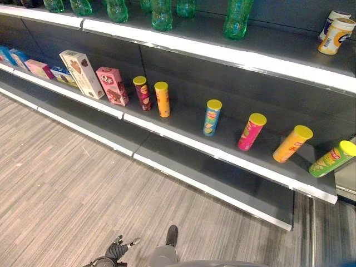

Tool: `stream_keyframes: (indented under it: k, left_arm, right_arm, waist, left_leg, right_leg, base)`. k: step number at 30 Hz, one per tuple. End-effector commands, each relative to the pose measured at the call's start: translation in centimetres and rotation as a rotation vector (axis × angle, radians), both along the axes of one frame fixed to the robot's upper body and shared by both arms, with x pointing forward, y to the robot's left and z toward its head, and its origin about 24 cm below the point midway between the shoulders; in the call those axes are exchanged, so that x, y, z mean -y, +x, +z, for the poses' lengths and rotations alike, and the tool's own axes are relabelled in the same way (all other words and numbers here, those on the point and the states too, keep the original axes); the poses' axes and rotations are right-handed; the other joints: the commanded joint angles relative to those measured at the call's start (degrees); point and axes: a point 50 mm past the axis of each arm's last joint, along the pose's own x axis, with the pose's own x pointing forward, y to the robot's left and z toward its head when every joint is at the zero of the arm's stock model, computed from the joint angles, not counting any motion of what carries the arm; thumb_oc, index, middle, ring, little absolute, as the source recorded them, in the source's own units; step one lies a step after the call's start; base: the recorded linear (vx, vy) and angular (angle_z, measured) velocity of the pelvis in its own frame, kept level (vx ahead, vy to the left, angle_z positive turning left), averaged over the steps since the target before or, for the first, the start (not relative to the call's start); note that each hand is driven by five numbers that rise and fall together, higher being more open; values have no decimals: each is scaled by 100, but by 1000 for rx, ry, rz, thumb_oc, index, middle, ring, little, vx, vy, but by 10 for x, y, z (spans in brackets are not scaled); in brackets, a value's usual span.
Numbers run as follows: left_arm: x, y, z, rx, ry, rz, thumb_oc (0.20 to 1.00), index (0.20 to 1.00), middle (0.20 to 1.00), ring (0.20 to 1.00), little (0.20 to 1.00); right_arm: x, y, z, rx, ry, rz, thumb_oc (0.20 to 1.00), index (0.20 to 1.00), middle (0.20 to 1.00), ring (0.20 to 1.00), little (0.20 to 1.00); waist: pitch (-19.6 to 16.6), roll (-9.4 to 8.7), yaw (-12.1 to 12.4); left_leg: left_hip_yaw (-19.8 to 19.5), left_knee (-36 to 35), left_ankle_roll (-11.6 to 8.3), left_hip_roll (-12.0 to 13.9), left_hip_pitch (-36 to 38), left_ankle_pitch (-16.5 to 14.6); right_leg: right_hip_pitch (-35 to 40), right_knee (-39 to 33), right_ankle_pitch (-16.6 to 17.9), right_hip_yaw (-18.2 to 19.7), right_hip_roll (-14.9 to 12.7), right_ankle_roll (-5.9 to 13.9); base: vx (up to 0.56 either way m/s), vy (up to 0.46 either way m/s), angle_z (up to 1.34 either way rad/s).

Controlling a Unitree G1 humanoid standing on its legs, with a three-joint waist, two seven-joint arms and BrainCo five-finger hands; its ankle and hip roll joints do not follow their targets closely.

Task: Put the goods on the table back onto the shelves and tidy them up.

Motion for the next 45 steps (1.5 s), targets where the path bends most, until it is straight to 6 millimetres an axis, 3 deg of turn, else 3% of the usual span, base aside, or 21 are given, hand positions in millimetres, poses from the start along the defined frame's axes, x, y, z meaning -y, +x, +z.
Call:
stream_keyframes:
  k: [1, 7, 9, 10, 21, 24, 25, 26, 27, 28, 29, 30, 31, 35, 36, 37, 38, 40, 43, 45]
  left_arm:
    - [-13, 31, 15, 109, 34, -29, 1000, 1000, 1000, 1000, 1000]
    - [-13, 34, 16, 115, 37, -31, 1000, 1000, 1000, 1000, 1000]
    - [-13, 34, 16, 115, 37, -31, 1000, 1000, 1000, 1000, 1000]
    - [-13, 33, 15, 115, 37, -31, 1000, 1000, 1000, 1000, 1000]
    - [-11, 36, 16, 119, 43, -33, 1000, 1000, 1000, 1000, 1000]
    - [-9, 35, 14, 117, 43, -26, 1000, 1000, 1000, 1000, 1000]
    - [-7, 33, 13, 113, 43, -13, 1000, 1000, 1000, 1000, 1000]
    - [-7, 33, 13, 113, 45, -14, 1000, 1000, 1000, 1000, 1000]
    - [-3, 32, 11, 108, 43, -4, 1000, 1000, 1000, 1000, 1000]
    - [-5, 32, 12, 107, 48, -6, 1000, 1000, 1000, 1000, 1000]
    - [1, 30, 9, 99, 40, 1, 1000, 1000, 1000, 1000, 1000]
    - [-2, 30, 10, 97, 51, -3, 1000, 1000, 1000, 1000, 1000]
    - [4, 29, 8, 93, 40, 4, 1000, 1000, 1000, 1000, 1000]
    - [2, 30, 9, 91, 57, -12, 1000, 1000, 1000, 1000, 1000]
    - [4, 31, 9, 94, 52, -15, 1000, 1000, 1000, 1000, 1000]
    - [7, 32, 8, 95, 45, -25, 1000, 1000, 1000, 1000, 1000]
    - [6, 31, 8, 94, 49, -27, 1000, 1000, 1000, 1000, 1000]
    - [9, 30, 7, 88, 39, -35, 1000, 1000, 1000, 1000, 1000]
    - [10, 29, 7, 84, 40, -44, 1000, 1000, 1000, 1000, 1000]
    - [8, 41, 12, 115, 52, -90, 1000, 1000, 1000, 1000, 1000]
  right_arm:
    - [-7, -11, 49, 110, -90, -5, 200, 200, 200, 200, 200]
    - [-3, -12, 46, 61, -146, -43, 200, 200, 200, 200, 200]
    - [-2, -12, 45, 50, -161, -56, 523, 523, 523, 523, 523]
    - [-2, -11, 44, 46, -168, -61, 1000, 1000, 1000, 1000, 1000]
    - [-10, -12, 58, 134, -235, -54, 1000, 1000, 1000, 1000, 1000]
    - [-21, -16, 72, 253, -245, 2, 1000, 1000, 1000, 1000, 1000]
    - [-32, -22, 84, 364, -269, 59, 1000, 1000, 1000, 1000, 1000]
    - [-32, -22, 83, 364, -267, 58, 1000, 1000, 1000, 1000, 1000]
    - [-48, -31, 92, 492, -295, 145, 1000, 1000, 1000, 1000, 1000]
    - [-47, -32, 91, 492, -291, 142, 1000, 1000, 1000, 1000, 1000]
    - [-61, -41, 93, 612, -294, 223, 1000, 1000, 1000, 1000, 1000]
    - [-58, -42, 88, 611, -285, 217, 1000, 1000, 1000, 1000, 1000]
    - [-66, -49, 87, 700, -285, 258, 1000, 1000, 1000, 1000, 1000]
    - [-61, -56, 63, 771, -195, 272, 1000, 1000, 1000, 1000, 1000]
    - [-63, -55, 57, 786, -152, 293, 1000, 1000, 1000, 1000, 1000]
    - [-62, -51, 39, 801, -34, 324, 1000, 1000, 1000, 1000, 1000]
    - [-61, -52, 37, 801, -31, 321, 1000, 1000, 1000, 1000, 1000]
    - [-59, -49, 15, 782, 56, 334, 1000, 1000, 1000, 1000, 1000]
    - [-59, -49, 1, 769, 100, 343, 1000, 1000, 1000, 1000, 1000]
    - [-64, -43, -6, 758, 183, 380, 1000, 1000, 1000, 1000, 1000]
  waist:
    - [73, -316, 217]
    - [81, -337, 251]
    - [85, -336, 247]
    - [87, -338, 248]
    - [86, -323, 177]
    - [83, -301, 111]
    - [72, -262, 36]
    - [72, -272, 43]
    - [100, -189, -40]
    - [87, -215, -37]
    - [85, -109, -143]
    - [77, -166, -119]
    - [84, -54, -221]
    - [80, -82, -240]
    - [87, -43, -270]
    - [105, -22, -286]
    - [102, -41, -272]
    - [125, -6, -288]
    - [131, -6, -284]
    - [138, -3, -337]
  left_leg:
    - [323, 11, -687, 474, 865, -966]
    - [252, 11, -698, 452, 818, -973]
    - [246, 11, -696, 445, 814, -977]
    - [243, 11, -695, 444, 816, -978]
    - [323, 11, -674, 461, 871, -1025]
    - [363, 11, -662, 468, 899, -1046]
    - [414, 11, -640, 476, 926, -1067]
    - [417, 11, -640, 477, 928, -1068]
    - [484, 11, -627, 501, 997, -1117]
    - [477, 11, -618, 493, 975, -1100]
    - [516, 11, -590, 489, 995, -1132]
    - [516, 11, -591, 492, 999, -1134]
    - [563, 11, -560, 497, 1041, -1167]
    - [647, 11, -539, 501, 1108, -1196]
    - [678, 11, -536, 498, 1116, -1199]
    - [706, 11, -521, 493, 1138, -1209]
    - [706, 11, -521, 493, 1142, -1210]
    - [754, 11, -509, 500, 1166, -1212]
    - [785, 11, -504, 500, 1189, -1218]
    - [843, 11, -503, 504, 1207, -1223]
  right_leg:
    - [-83, 13, -190, 258, -333, 250]
    - [-51, 13, -202, 154, -342, 250]
    - [-44, 13, -205, 149, -346, 250]
    - [-41, 13, -204, 148, -349, 250]
    - [-51, 13, -180, 193, -369, 255]
    - [-58, 13, -164, 234, -377, 254]
    - [-73, 16, -152, 267, -382, 255]
    - [-72, 16, -151, 270, -381, 255]
    - [-77, 37, -161, 338, -387, 259]
    - [-91, 30, -140, 331, -392, 264]
    - [-116, 40, -140, 377, -404, 270]
    - [-113, 41, -140, 378, -401, 269]
    - [-124, 49, -142, 418, -411, 272]
    - [-123, 52, -136, 468, -424, 271]
    - [-117, 51, -140, 472, -430, 272]
    - [-102, 47, -142, 478, -436, 267]
    - [-98, 46, -142, 478, -435, 267]
    - [-96, 42, -145, 495, -440, 270]
    - [-90, 38, -140, 517, -450, 272]
    - [-102, 33, -133, 569, -463, 281]
  base:
    - [13, -8, 11]
    - [2, 0, 8]
    - [3, 5, 2]
    - [0, 0, 0]
    - [0, 0, 0]
    - [0, 0, 0]
    - [0, 0, 0]
    - [0, 0, 0]
    - [-7, 21, -5]
    - [-1, 39, -8]
    - [-2, 23, -10]
    - [11, 29, -13]
    - [4, 19, -15]
    - [-10, 22, -12]
    - [-18, 21, -14]
    - [-17, 22, -18]
    - [-18, 16, -22]
    - [-18, 10, -22]
    - [-11, 8, -13]
    - [-2, 12, -5]
